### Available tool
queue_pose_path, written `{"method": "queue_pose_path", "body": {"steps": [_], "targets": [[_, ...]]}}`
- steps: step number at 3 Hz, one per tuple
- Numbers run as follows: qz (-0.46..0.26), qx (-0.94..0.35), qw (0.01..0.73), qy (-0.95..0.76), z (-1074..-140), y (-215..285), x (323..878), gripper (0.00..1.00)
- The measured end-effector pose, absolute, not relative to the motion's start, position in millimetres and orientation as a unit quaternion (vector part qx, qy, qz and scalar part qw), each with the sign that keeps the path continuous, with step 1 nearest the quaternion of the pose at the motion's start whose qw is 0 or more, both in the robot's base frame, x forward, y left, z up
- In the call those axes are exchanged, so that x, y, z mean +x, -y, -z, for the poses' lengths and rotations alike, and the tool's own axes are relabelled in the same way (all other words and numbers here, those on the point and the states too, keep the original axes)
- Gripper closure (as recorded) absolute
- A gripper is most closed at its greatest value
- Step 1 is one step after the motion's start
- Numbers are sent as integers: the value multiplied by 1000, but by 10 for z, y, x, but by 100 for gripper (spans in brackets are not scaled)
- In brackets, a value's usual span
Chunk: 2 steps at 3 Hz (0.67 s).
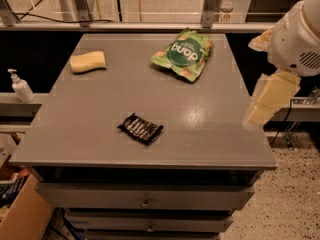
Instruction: Pick sponge
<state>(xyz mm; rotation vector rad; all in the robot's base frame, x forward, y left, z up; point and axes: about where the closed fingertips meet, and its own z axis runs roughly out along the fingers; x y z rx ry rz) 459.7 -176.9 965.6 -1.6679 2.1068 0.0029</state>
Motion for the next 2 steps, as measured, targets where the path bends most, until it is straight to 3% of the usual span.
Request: {"method": "queue_pose_path", "body": {"steps": [2], "targets": [[-44, -608, 316, -727, -9489, 862, 5147, 0]]}}
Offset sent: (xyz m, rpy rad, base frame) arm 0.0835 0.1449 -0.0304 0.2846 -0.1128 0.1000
